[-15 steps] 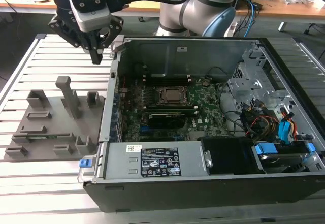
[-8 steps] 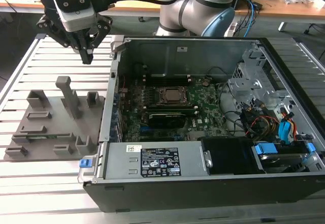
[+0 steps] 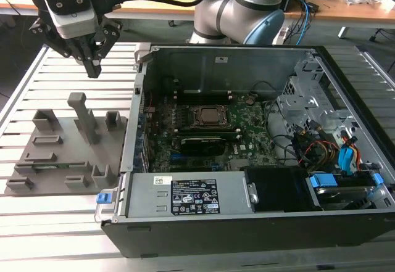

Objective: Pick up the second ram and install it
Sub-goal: 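Reach for the second ram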

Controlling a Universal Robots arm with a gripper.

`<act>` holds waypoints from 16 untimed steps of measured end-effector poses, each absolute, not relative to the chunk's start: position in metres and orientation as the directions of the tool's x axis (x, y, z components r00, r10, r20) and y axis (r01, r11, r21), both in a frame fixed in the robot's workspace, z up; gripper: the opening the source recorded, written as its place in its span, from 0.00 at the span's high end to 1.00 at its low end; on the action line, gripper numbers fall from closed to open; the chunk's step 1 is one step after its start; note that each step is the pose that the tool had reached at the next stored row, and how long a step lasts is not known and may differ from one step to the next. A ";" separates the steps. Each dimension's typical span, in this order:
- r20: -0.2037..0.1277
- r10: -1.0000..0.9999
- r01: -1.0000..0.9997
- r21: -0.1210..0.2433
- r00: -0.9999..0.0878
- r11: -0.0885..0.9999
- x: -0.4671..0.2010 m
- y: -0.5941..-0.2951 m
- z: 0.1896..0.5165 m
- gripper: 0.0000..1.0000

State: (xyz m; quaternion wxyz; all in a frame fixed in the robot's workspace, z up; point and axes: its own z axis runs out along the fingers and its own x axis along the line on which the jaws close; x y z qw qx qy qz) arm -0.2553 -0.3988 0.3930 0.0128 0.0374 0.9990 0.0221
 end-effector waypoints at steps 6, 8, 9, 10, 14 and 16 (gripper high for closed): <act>-0.024 0.075 0.074 0.045 -0.997 0.996 -0.281 -0.399 0.393 0.89; -0.024 0.075 0.074 0.045 -0.997 0.996 -0.290 -0.399 0.393 0.89; -0.024 0.075 0.074 0.045 -0.997 0.996 -0.293 -0.399 0.393 0.89; -0.024 0.075 0.074 0.045 -0.997 0.996 -0.299 -0.399 0.393 0.89; -0.024 0.075 0.074 0.045 -0.997 0.996 -0.321 -0.399 0.393 0.89; -0.024 0.075 0.074 0.045 -0.997 0.996 -0.326 -0.399 0.393 0.89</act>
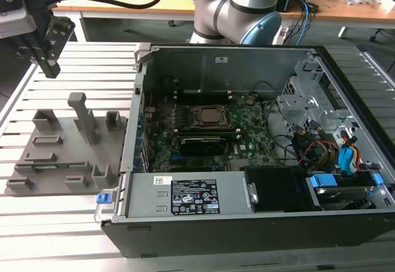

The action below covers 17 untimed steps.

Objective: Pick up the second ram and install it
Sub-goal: 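Reach for the second ram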

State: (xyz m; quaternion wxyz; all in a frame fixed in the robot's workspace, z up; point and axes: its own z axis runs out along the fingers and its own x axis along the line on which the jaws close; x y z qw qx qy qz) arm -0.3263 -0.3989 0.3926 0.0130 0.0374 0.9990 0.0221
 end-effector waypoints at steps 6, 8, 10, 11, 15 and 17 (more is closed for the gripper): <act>-0.024 0.075 0.074 0.045 -0.997 0.996 -0.345 -0.399 0.392 0.89; -0.024 0.075 0.074 0.045 -0.997 0.996 -0.352 -0.399 0.392 0.89; -0.024 0.075 0.074 0.045 -0.997 0.996 -0.357 -0.399 0.392 0.89; -0.024 0.075 0.074 0.045 -0.997 0.996 -0.360 -0.399 0.392 0.89; -0.024 0.075 0.074 0.045 -0.997 0.996 -0.365 -0.399 0.392 0.89; -0.024 0.075 0.074 0.045 -0.997 0.996 -0.367 -0.399 0.392 0.89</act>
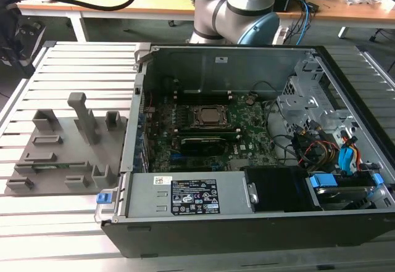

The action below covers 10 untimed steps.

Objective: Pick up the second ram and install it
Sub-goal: 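Reach for the second ram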

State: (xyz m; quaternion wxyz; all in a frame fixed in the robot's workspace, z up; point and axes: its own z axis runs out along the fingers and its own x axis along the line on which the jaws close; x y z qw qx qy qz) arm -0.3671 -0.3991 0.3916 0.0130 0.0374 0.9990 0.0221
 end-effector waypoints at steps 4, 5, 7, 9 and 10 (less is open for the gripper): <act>-0.024 0.075 0.074 0.045 -0.997 0.996 -0.369 -0.405 0.391 0.89; -0.024 0.075 0.074 0.045 -0.997 0.996 -0.370 -0.408 0.391 0.89; -0.024 0.075 0.074 0.045 -0.997 0.996 -0.371 -0.414 0.391 0.89; -0.024 0.075 0.074 0.045 -0.997 0.996 -0.372 -0.421 0.391 0.89; -0.024 0.075 0.074 0.045 -0.997 0.996 -0.372 -0.423 0.391 0.89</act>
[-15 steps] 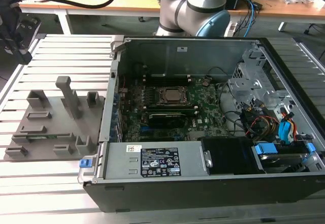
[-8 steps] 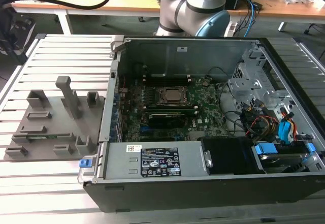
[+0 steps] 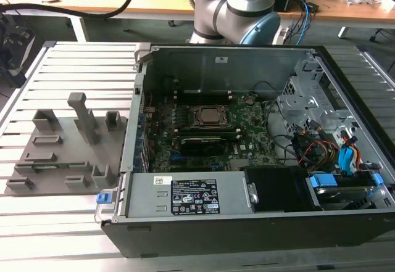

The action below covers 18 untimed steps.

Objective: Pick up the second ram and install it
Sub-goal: 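Reach for the second ram, then pick up the second ram and move it above second insertion slot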

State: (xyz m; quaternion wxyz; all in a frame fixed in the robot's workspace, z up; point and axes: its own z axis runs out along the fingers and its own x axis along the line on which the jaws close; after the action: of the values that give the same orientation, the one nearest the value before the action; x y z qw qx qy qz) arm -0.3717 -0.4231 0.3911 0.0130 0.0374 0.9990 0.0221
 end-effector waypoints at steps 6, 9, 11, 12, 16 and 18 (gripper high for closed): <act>-0.024 0.075 0.074 0.045 -0.997 0.996 -0.372 -0.423 0.391 0.89; -0.024 0.075 0.074 0.045 -0.997 0.996 -0.372 -0.423 0.391 0.89; -0.024 0.053 0.052 0.045 -0.998 0.998 -0.372 -0.423 0.391 0.89; -0.024 0.027 0.026 0.045 -0.999 0.999 -0.372 -0.423 0.391 0.89; -0.024 -0.057 -0.058 0.045 -0.998 0.997 -0.372 -0.423 0.391 0.89; -0.024 -0.107 -0.108 0.045 -0.994 0.993 -0.372 -0.423 0.391 0.89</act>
State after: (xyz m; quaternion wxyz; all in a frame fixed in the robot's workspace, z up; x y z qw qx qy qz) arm -0.3717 -0.4235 0.3911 0.0109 -0.0538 0.9982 0.0232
